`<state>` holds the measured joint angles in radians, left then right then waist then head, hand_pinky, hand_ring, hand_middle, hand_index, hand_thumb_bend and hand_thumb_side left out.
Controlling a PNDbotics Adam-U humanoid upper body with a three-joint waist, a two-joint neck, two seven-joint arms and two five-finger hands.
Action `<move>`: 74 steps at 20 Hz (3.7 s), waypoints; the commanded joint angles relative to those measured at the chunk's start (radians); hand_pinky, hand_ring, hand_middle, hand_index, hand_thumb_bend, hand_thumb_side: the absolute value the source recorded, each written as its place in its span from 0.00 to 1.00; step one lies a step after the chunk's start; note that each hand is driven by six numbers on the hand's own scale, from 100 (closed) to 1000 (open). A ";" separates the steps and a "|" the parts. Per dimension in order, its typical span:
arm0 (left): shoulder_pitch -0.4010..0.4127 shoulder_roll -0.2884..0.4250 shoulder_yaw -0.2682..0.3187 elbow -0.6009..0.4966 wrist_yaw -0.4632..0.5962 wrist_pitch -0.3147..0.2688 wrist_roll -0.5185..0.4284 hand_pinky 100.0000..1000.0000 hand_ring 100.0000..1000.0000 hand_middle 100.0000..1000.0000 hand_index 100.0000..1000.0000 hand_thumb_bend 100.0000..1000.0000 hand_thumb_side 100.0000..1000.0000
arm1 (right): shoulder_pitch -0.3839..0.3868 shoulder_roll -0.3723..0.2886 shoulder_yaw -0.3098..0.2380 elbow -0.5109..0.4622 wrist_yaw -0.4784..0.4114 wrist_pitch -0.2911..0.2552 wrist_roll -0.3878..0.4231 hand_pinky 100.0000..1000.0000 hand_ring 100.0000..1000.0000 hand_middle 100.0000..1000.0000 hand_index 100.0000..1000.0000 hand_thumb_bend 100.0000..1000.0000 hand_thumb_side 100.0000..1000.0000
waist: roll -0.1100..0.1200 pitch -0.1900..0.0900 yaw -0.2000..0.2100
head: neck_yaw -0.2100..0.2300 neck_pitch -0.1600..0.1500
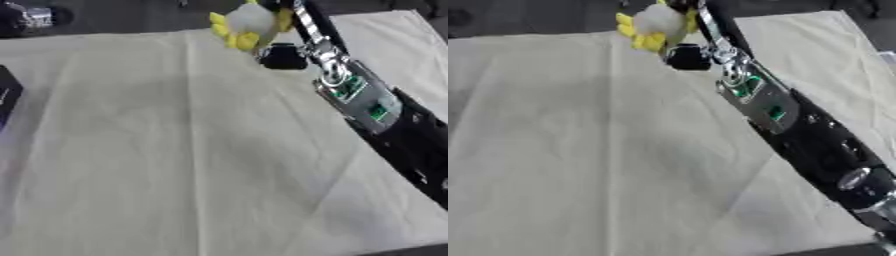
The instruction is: Pick up the objects with one hand, pass them to the other hand, and then place them into the box on the other side of the table.
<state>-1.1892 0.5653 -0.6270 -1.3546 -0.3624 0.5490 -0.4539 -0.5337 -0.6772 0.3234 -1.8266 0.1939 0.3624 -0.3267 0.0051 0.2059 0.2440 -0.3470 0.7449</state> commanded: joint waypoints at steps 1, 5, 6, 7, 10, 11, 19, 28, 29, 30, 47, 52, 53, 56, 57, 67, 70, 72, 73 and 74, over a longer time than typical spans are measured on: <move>-0.033 -0.013 -0.022 -0.027 0.005 0.051 -0.006 0.79 0.76 0.74 0.84 0.60 0.66 | -0.025 -0.003 0.015 -0.030 0.048 -0.013 0.024 0.68 0.51 0.22 0.43 0.18 0.00 | 0.011 -0.024 0.004 | -0.006 -0.010; -0.044 -0.054 -0.053 -0.052 0.031 0.114 0.049 0.80 0.76 0.74 0.84 0.59 0.64 | -0.041 0.005 0.039 -0.050 0.078 -0.023 0.065 0.69 0.51 0.23 0.44 0.19 0.00 | 0.011 -0.020 0.007 | -0.004 -0.016; -0.046 -0.060 -0.060 -0.061 0.040 0.130 0.064 0.80 0.76 0.74 0.84 0.59 0.63 | -0.043 0.008 0.043 -0.055 0.081 -0.025 0.072 0.69 0.51 0.23 0.44 0.19 0.00 | 0.012 -0.020 0.007 | -0.003 -0.018; -0.047 -0.068 -0.067 -0.068 0.049 0.145 0.078 0.80 0.76 0.74 0.84 0.59 0.64 | -0.045 0.010 0.050 -0.060 0.085 -0.029 0.080 0.69 0.51 0.23 0.44 0.19 0.00 | 0.012 -0.019 0.007 | 0.000 -0.020; -0.049 -0.087 -0.084 -0.086 0.077 0.184 0.109 0.80 0.76 0.74 0.84 0.59 0.64 | -0.048 0.013 0.069 -0.076 0.105 -0.048 0.100 0.70 0.51 0.23 0.44 0.19 0.00 | 0.012 -0.017 0.007 | 0.006 -0.028; -0.048 -0.093 -0.088 -0.089 0.085 0.191 0.117 0.80 0.76 0.74 0.84 0.59 0.64 | -0.049 0.013 0.074 -0.082 0.112 -0.058 0.106 0.71 0.52 0.23 0.44 0.22 0.00 | 0.012 -0.017 0.007 | 0.008 -0.030; -0.049 -0.118 -0.109 -0.113 0.166 0.169 0.108 0.81 0.77 0.74 0.82 0.61 0.66 | -0.052 0.010 0.105 -0.118 0.156 -0.129 0.159 0.73 0.52 0.24 0.45 0.18 0.00 | 0.010 -0.009 0.004 | 0.009 -0.027; -0.048 -0.132 -0.125 -0.119 0.269 0.094 0.023 0.80 0.78 0.73 0.80 0.59 0.72 | -0.058 0.009 0.113 -0.169 0.162 -0.167 0.181 0.74 0.52 0.24 0.45 0.18 0.00 | 0.007 0.002 0.003 | 0.007 -0.021; -0.048 -0.135 -0.127 -0.118 0.278 0.088 0.012 0.81 0.78 0.73 0.80 0.58 0.73 | -0.059 0.009 0.113 -0.171 0.161 -0.172 0.181 0.74 0.52 0.24 0.45 0.18 0.00 | 0.007 0.003 0.002 | 0.008 -0.020; -0.047 -0.138 -0.129 -0.116 0.289 0.080 -0.001 0.80 0.78 0.73 0.80 0.57 0.74 | -0.060 0.009 0.114 -0.172 0.160 -0.177 0.181 0.74 0.52 0.24 0.45 0.18 0.00 | 0.007 0.003 0.002 | 0.009 -0.019; -0.035 -0.206 -0.123 -0.008 0.462 0.038 -0.147 0.74 0.61 0.45 0.51 0.00 0.15 | -0.037 -0.009 0.109 -0.173 0.155 -0.195 0.143 0.70 0.50 0.23 0.46 0.22 0.00 | 0.005 0.009 -0.005 | 0.017 -0.019; -0.032 -0.195 -0.111 0.005 0.438 0.075 -0.078 0.67 0.50 0.33 0.36 0.00 0.08 | -0.024 -0.016 0.111 -0.173 0.175 -0.188 0.136 0.70 0.55 0.32 0.56 0.38 0.00 | 0.003 0.004 -0.005 | 0.016 -0.017; -0.032 -0.191 -0.107 0.009 0.424 0.086 -0.063 0.65 0.48 0.31 0.33 0.00 0.06 | -0.022 -0.017 0.111 -0.173 0.181 -0.190 0.135 0.70 0.57 0.36 0.59 0.47 0.00 | 0.002 0.002 -0.005 | 0.016 -0.015; -0.031 -0.180 -0.083 0.036 0.381 0.127 -0.019 0.62 0.43 0.28 0.30 0.00 0.07 | -0.018 -0.022 0.113 -0.173 0.206 -0.199 0.145 0.74 0.66 0.48 0.70 0.63 0.00 | 0.001 -0.002 -0.005 | 0.016 -0.011; -0.029 -0.179 -0.078 0.042 0.367 0.140 -0.005 0.62 0.42 0.27 0.29 0.00 0.07 | -0.016 -0.024 0.114 -0.173 0.217 -0.201 0.153 0.76 0.70 0.54 0.76 0.68 0.02 | 0.001 -0.003 -0.006 | 0.017 -0.011; 0.004 -0.103 -0.072 0.063 0.324 0.141 0.108 0.62 0.41 0.27 0.30 0.12 0.00 | 0.009 -0.045 0.093 -0.173 0.304 -0.188 0.206 0.82 0.85 0.83 0.93 0.60 0.41 | 0.003 -0.012 -0.010 | 0.026 0.000; 0.023 -0.041 -0.041 0.067 0.311 0.128 0.126 0.62 0.41 0.26 0.30 0.12 0.00 | 0.019 -0.062 0.089 -0.173 0.312 -0.190 0.210 0.83 0.86 0.83 0.93 0.60 0.41 | 0.005 -0.014 -0.008 | 0.043 0.004; 0.039 0.000 -0.008 0.073 0.297 0.120 0.147 0.62 0.41 0.26 0.30 0.12 0.00 | 0.026 -0.075 0.083 -0.173 0.316 -0.194 0.210 0.83 0.86 0.83 0.93 0.60 0.40 | 0.005 -0.014 -0.007 | 0.064 0.003; 0.048 0.021 0.010 0.075 0.291 0.113 0.159 0.61 0.41 0.26 0.30 0.10 0.00 | 0.031 -0.082 0.079 -0.173 0.317 -0.198 0.211 0.84 0.86 0.83 0.92 0.59 0.39 | 0.004 -0.014 -0.007 | 0.075 0.003; 0.060 0.043 0.029 0.074 0.282 0.102 0.172 0.61 0.41 0.26 0.30 0.09 0.00 | 0.039 -0.093 0.079 -0.173 0.317 -0.205 0.216 0.84 0.86 0.84 0.92 0.59 0.39 | 0.002 -0.014 -0.006 | 0.091 0.002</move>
<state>-1.1138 0.5560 -0.6333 -1.2774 -0.0683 0.6591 -0.2977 -0.4866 -0.7341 0.4188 -1.9797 0.5033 0.1646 -0.1126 0.0050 0.2168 0.2364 -0.2712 0.7459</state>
